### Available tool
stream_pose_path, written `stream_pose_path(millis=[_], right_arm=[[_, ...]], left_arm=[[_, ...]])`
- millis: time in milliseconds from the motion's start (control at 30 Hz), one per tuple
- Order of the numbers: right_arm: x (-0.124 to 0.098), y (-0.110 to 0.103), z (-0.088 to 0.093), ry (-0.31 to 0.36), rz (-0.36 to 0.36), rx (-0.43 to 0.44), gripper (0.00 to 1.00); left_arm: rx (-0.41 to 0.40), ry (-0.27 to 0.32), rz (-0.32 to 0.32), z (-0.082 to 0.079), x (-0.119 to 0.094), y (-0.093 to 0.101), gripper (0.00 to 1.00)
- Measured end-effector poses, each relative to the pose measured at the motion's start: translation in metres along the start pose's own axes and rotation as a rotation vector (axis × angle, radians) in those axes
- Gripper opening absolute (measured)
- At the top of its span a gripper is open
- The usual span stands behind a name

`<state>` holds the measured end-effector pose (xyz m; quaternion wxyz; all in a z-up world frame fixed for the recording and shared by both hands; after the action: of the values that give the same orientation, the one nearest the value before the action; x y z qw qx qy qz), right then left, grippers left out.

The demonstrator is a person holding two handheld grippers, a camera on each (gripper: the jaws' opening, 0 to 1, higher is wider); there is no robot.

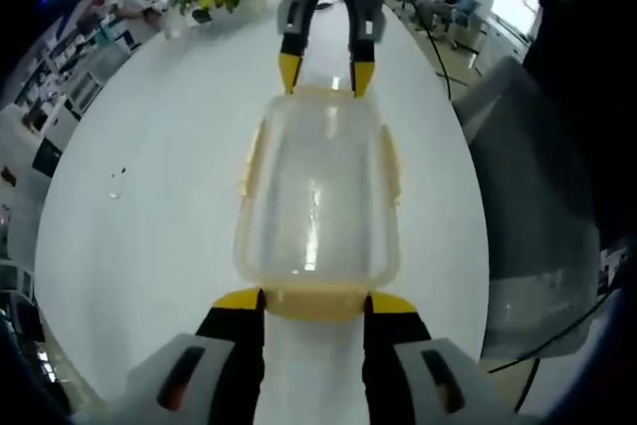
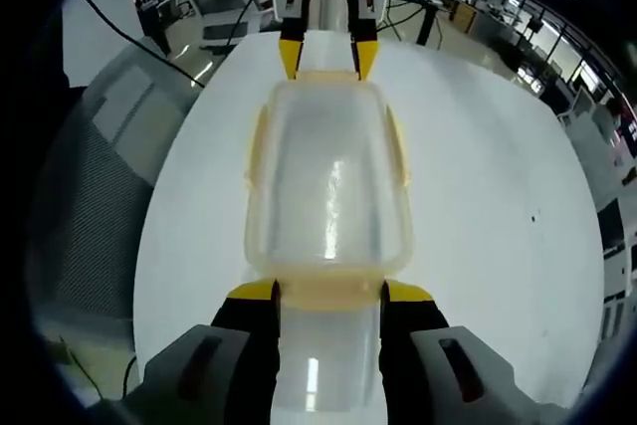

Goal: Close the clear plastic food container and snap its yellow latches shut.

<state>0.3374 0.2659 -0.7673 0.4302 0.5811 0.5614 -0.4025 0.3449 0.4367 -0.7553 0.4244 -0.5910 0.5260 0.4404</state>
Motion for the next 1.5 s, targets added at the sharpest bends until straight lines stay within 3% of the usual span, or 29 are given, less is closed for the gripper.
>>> stream_pose_path(millis=[433, 1500], right_arm=[[-0.005, 0.001, 0.032, -0.006, 0.001, 0.012, 0.35], [-0.018, -0.005, 0.083, -0.028, 0.005, 0.024, 0.35]], left_arm=[[0.010, 0.017, -0.003, -0.031, 0.010, 0.003, 0.32], [0.021, 0.058, 0.024, -0.080, 0.028, 0.009, 0.33]])
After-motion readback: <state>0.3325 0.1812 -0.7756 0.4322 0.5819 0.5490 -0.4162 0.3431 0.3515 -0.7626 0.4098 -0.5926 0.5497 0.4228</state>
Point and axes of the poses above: the point that each gripper's makers call its tool centre point, and the gripper's own axes: x roughly forward along the fingers, y roughly to its right, z roughly out of its underside, the point moved 1 cm from there along -x, roughly backward along the fingers, and after that the axes turned 10 degrees about -y, right-handed, at the moved point
